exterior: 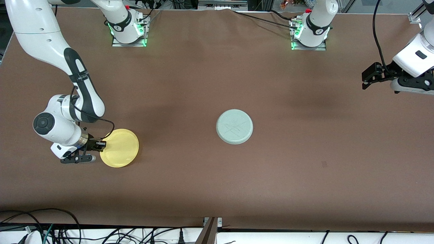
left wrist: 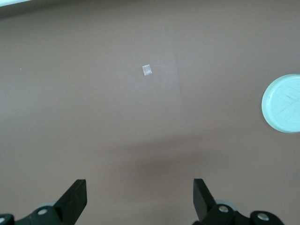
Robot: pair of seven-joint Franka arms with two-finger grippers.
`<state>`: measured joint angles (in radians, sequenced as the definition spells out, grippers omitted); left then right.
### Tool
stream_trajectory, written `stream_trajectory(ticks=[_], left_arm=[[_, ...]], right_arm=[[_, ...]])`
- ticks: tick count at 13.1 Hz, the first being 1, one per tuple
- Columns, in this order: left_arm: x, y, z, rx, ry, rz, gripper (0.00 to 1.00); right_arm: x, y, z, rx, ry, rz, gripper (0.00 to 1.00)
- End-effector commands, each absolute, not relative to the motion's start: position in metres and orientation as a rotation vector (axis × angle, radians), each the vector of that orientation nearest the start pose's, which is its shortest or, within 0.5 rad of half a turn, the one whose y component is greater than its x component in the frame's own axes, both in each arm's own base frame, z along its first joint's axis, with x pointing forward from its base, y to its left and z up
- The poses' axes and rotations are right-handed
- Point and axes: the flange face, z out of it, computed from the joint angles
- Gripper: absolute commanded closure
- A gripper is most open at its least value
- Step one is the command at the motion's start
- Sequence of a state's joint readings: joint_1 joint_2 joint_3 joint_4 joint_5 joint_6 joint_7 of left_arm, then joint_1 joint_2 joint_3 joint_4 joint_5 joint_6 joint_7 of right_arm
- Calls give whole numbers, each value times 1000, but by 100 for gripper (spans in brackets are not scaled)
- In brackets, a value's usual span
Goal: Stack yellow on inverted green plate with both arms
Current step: 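Close the right gripper on the yellow plate rim and lift it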
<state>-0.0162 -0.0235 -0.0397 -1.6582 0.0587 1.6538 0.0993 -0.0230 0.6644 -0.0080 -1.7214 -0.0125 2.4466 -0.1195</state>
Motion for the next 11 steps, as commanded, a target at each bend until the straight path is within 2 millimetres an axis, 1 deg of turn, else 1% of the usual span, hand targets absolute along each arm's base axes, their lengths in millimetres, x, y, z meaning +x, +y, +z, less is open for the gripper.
stream_trajectory(ticks=[1, 2, 3, 4, 6, 7, 9, 10, 11], left_arm=[[548, -26, 604, -3083, 254, -22, 0], [549, -27, 604, -3084, 256, -22, 0], [549, -30, 604, -3083, 270, -22, 0], [549, -31, 604, -3083, 275, -22, 0], [550, -32, 604, -3082, 282, -24, 0], [551, -33, 601, -3082, 287, -17, 0], [551, -35, 601, -3082, 292, -15, 0], [550, -40, 601, -3080, 304, -18, 0], [551, -40, 601, -3080, 306, -18, 0]], right_arm=[[679, -8, 250, -3136, -132, -54, 100], [678, 16, 267, -3114, -131, -47, 100], [676, 33, 285, -3102, -102, -42, 100], [675, 49, 296, -3090, -66, -26, 100], [666, 86, 314, -3066, 1, 41, 100], [659, 112, 323, -3049, 33, 63, 100], [644, 162, 332, -3019, 105, 99, 100], [635, 191, 333, -3000, 129, 116, 100], [623, 219, 331, -2982, 166, 135, 100]])
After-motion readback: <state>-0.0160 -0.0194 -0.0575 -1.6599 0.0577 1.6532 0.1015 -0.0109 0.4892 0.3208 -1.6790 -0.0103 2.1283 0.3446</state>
